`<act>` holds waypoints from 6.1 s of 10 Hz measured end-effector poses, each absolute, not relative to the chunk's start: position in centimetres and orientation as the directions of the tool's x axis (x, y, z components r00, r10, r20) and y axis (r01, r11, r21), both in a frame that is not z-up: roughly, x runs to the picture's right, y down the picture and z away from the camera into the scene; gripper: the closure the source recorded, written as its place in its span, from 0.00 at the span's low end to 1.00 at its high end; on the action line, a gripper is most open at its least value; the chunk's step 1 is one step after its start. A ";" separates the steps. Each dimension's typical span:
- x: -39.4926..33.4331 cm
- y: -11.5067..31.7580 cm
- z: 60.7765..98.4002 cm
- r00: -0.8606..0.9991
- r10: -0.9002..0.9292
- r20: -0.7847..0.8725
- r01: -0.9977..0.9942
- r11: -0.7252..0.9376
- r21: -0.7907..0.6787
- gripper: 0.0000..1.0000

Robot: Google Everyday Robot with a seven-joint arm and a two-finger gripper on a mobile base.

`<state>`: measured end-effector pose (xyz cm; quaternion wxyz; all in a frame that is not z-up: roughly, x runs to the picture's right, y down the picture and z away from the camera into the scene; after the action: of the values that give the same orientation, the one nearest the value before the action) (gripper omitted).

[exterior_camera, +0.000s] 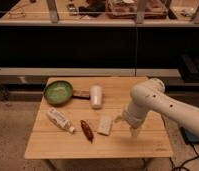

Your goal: Place the white sponge in the ceramic bowl

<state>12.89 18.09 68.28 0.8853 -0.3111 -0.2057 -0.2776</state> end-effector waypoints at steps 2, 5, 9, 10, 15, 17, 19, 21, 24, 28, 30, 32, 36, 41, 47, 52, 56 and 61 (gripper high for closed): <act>10.2 15.6 68.8 0.658 -0.515 0.549 0.725 0.630 -0.278 0.35; 7.1 12.5 69.7 0.488 -0.698 0.524 0.834 0.550 -0.043 0.35; 6.7 12.2 70.1 0.447 -0.733 0.513 0.856 0.517 -0.009 0.35; 6.5 12.7 71.0 0.417 -0.752 0.510 0.880 0.474 -0.020 0.35; 4.7 13.5 77.8 0.301 -0.843 0.447 0.952 0.289 -0.096 0.35; 3.5 15.1 80.8 0.281 -0.842 0.460 0.959 0.267 -0.098 0.35; 2.1 16.3 82.8 0.261 -0.834 0.487 0.964 0.256 -0.077 0.35; 2.5 16.6 83.7 0.253 -0.831 0.495 0.966 0.248 -0.078 0.35; 4.6 15.8 84.1 0.274 -0.831 0.484 0.961 0.261 -0.096 0.35; 5.0 17.0 84.6 0.273 -0.806 0.525 0.960 0.261 -0.099 0.35; 4.9 17.8 85.2 0.272 -0.800 0.535 0.960 0.259 -0.102 0.40; 5.3 18.1 85.6 0.289 -0.797 0.531 0.956 0.268 -0.117 0.57; 4.5 18.7 85.4 0.336 -0.745 0.577 0.936 0.330 -0.119 0.95; -1.0 8.3 79.4 0.413 -0.612 0.674 0.715 0.676 0.176 1.00; -7.5 -8.8 77.1 0.456 -0.609 0.649 0.517 0.775 0.364 1.00; -16.9 -10.8 81.2 0.459 -0.696 0.552 0.623 0.695 0.358 1.00; -22.6 -8.8 85.9 0.470 -0.695 0.544 0.679 0.678 0.280 0.99; -25.9 -4.0 91.7 0.437 -0.682 0.586 0.756 0.632 0.171 0.53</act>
<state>-25.87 -3.98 91.72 0.8456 -0.0585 -0.3173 -0.4252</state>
